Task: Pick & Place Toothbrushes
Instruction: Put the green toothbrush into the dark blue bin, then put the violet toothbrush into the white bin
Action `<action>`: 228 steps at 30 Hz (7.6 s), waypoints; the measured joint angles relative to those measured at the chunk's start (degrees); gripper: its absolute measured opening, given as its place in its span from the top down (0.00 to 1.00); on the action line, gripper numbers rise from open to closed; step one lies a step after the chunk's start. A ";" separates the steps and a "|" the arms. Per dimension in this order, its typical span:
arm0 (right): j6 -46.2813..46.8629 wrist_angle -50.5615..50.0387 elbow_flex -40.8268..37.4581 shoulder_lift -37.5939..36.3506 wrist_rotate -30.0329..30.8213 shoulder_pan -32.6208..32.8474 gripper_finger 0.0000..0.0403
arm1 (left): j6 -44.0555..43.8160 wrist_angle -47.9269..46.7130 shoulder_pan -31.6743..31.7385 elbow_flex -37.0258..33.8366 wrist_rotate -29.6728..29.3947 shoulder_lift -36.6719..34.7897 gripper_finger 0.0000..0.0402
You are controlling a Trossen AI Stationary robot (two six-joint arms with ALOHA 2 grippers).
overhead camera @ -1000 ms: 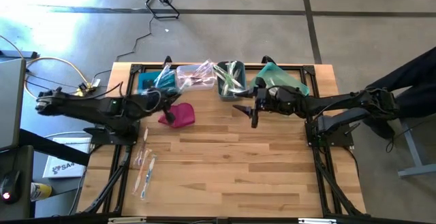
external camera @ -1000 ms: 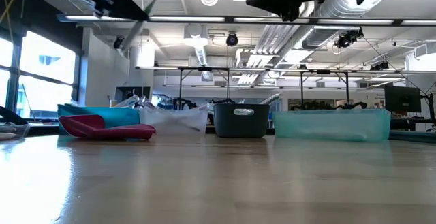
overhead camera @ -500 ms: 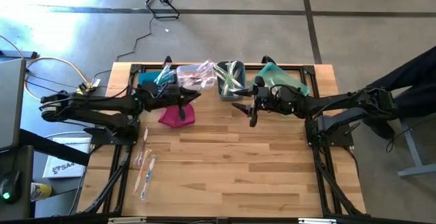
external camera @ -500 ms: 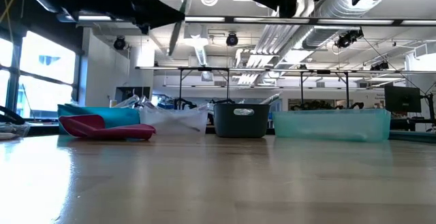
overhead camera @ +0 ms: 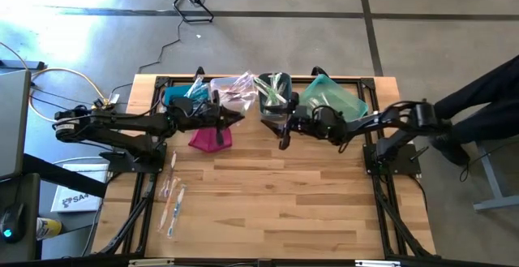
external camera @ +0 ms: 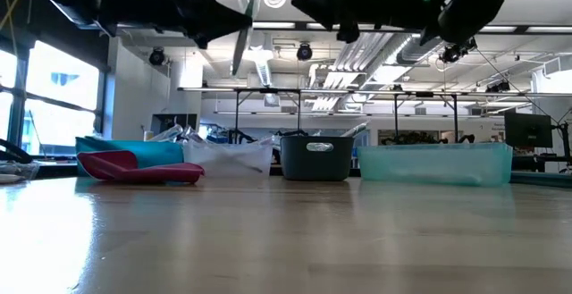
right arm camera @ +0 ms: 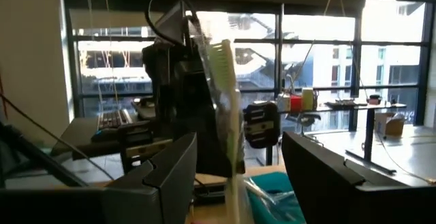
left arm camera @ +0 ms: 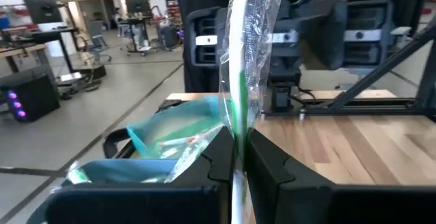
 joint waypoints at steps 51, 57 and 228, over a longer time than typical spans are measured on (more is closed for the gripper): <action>2.57 -10.08 13.84 8.81 -5.98 -0.27 0.48 | -5.45 4.28 0.00 0.09 6.19 3.15 0.96; 2.57 -11.18 13.81 8.81 -5.93 -0.27 0.51 | -5.75 4.50 0.00 0.09 6.01 3.89 0.96; 20.53 -41.71 13.77 4.73 14.74 -20.32 0.63 | -10.29 -6.37 0.00 -21.75 -10.97 -31.35 0.53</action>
